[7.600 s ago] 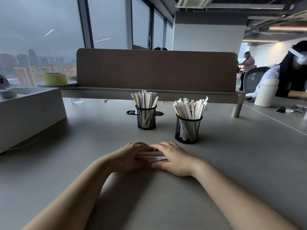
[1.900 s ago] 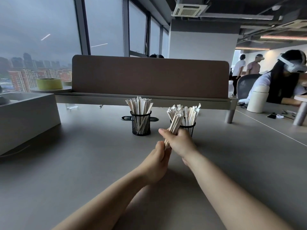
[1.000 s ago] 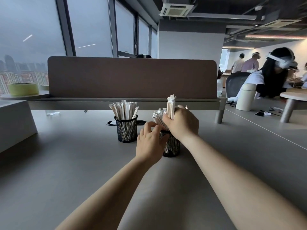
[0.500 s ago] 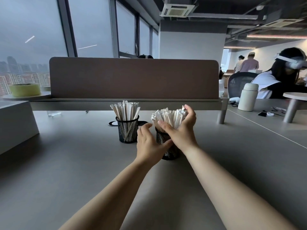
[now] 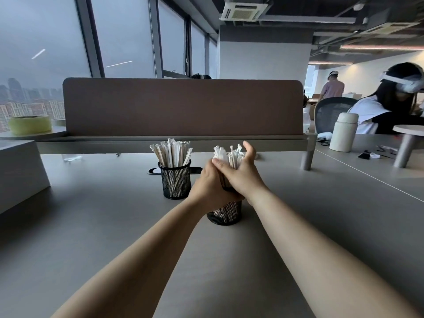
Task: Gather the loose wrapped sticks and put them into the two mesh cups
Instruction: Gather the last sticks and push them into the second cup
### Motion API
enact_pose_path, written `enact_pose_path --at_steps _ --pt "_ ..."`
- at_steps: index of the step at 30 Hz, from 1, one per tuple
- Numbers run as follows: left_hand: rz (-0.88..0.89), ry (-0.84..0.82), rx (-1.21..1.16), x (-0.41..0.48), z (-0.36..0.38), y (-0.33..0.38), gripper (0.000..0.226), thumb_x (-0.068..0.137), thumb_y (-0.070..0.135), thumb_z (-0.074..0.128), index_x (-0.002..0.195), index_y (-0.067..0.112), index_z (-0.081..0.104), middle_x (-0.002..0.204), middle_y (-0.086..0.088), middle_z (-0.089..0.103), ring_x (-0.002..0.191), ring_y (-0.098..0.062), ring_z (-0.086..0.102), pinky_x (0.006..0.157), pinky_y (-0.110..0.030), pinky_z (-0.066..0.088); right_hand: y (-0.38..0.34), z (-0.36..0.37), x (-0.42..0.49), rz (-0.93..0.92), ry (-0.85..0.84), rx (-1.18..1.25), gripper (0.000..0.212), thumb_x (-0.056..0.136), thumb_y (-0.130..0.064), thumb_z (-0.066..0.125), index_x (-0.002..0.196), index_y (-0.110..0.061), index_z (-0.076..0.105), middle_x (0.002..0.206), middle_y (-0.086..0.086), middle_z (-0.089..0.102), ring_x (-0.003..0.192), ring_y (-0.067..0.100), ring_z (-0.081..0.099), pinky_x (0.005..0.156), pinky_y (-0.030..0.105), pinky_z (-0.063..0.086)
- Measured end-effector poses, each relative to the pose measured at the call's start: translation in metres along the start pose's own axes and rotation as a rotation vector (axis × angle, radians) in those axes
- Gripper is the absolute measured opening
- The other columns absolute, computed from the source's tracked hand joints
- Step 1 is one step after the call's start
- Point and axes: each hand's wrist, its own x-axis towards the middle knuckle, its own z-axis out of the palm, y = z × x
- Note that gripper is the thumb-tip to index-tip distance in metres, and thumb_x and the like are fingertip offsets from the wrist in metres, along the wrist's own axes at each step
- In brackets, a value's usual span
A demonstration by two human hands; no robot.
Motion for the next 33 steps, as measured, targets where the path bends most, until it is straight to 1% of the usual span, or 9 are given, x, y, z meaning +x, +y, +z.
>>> enact_pose_path --at_steps 4,9,11,14,18,21,24,29,33 --pt "-0.054 0.002 0.023 -0.002 -0.007 0.001 0.114 0.029 0.056 0.074 0.123 0.022 0.019 0.120 -0.003 0.057 0.108 -0.022 0.061 0.089 -0.046 0.053 0.004 0.006 -0.003 -0.052 -0.016 0.107 0.084 0.082 -0.032 0.072 0.144 -0.030 0.016 0.137 0.000 0.046 0.118 0.010 0.051 0.100 0.024 0.039" --pt "0.015 0.002 0.059 -0.003 -0.007 0.001 0.113 0.058 0.028 0.087 0.142 0.011 0.013 0.138 -0.008 0.040 0.126 -0.022 0.047 0.101 -0.040 0.045 -0.004 0.013 -0.004 -0.122 0.015 0.151 0.081 0.074 -0.055 0.069 0.141 -0.037 0.026 0.149 0.000 0.036 0.136 0.011 0.035 0.112 0.032 0.031" --pt "-0.013 0.015 0.034 -0.003 -0.007 -0.002 0.124 0.059 0.028 0.088 0.148 0.009 0.003 0.151 -0.010 0.028 0.138 -0.023 0.034 0.110 -0.036 0.034 -0.011 0.015 0.001 -0.095 0.102 0.185 0.061 0.084 -0.052 0.060 0.137 -0.033 0.035 0.139 -0.003 0.046 0.129 0.011 0.043 0.102 0.026 0.035" --pt "-0.044 0.042 0.005 -0.002 -0.006 -0.007 0.129 0.057 0.026 0.089 0.149 0.007 0.000 0.152 -0.010 0.028 0.141 -0.023 0.028 0.106 -0.025 0.027 -0.011 0.017 0.009 -0.118 0.184 0.119 0.037 0.097 -0.034 0.046 0.133 -0.025 0.045 0.110 -0.008 0.057 0.116 0.017 0.053 0.082 0.017 0.034" --pt "-0.090 0.066 -0.027 -0.004 -0.005 -0.012 0.128 0.060 0.026 0.087 0.150 0.010 -0.002 0.154 -0.011 0.018 0.144 -0.020 0.018 0.106 -0.020 0.018 0.000 0.021 0.005 -0.283 0.209 -0.062 0.046 0.094 -0.028 0.054 0.139 -0.028 0.042 0.140 0.006 0.039 0.119 0.005 0.046 0.086 -0.001 0.029" --pt "-0.120 0.092 -0.094 -0.008 -0.003 -0.015 0.127 0.049 0.039 0.083 0.148 0.013 0.008 0.149 -0.010 0.031 0.139 -0.022 0.031 0.111 -0.026 0.026 0.004 0.020 0.003 -0.486 0.264 -0.240 0.047 0.093 -0.038 0.053 0.138 -0.028 0.045 0.149 0.007 0.032 0.126 0.008 0.040 0.099 0.017 0.037" --pt "-0.149 0.096 -0.193 -0.012 -0.001 -0.020 0.107 0.046 0.042 0.080 0.136 0.018 0.025 0.131 -0.003 0.050 0.121 -0.017 0.051 0.099 -0.033 0.045 0.003 0.021 0.003 -0.623 0.292 -0.311 0.048 0.093 -0.045 0.045 0.136 -0.022 0.049 0.148 0.008 0.037 0.129 0.014 0.039 0.099 0.036 0.046" --pt "-0.196 0.053 -0.313 -0.015 -0.002 -0.027 0.083 0.062 0.021 0.085 0.123 0.022 0.028 0.110 0.002 0.061 0.097 -0.007 0.059 0.081 -0.025 0.047 0.007 0.026 0.001 -0.716 0.286 -0.485 0.046 0.098 -0.048 0.032 0.118 -0.022 0.064 0.141 0.004 0.050 0.117 0.024 0.056 0.095 0.043 0.048" --pt "-0.216 0.024 -0.309 -0.018 0.002 -0.031 0.081 0.048 0.030 0.081 0.115 0.025 0.035 0.103 0.008 0.061 0.096 -0.006 0.060 0.085 -0.030 0.052 0.010 0.032 -0.004 -0.625 0.246 -0.610 0.047 0.096 -0.046 0.029 0.111 -0.025 0.069 0.137 -0.003 0.056 0.123 0.022 0.050 0.101 0.044 0.041"
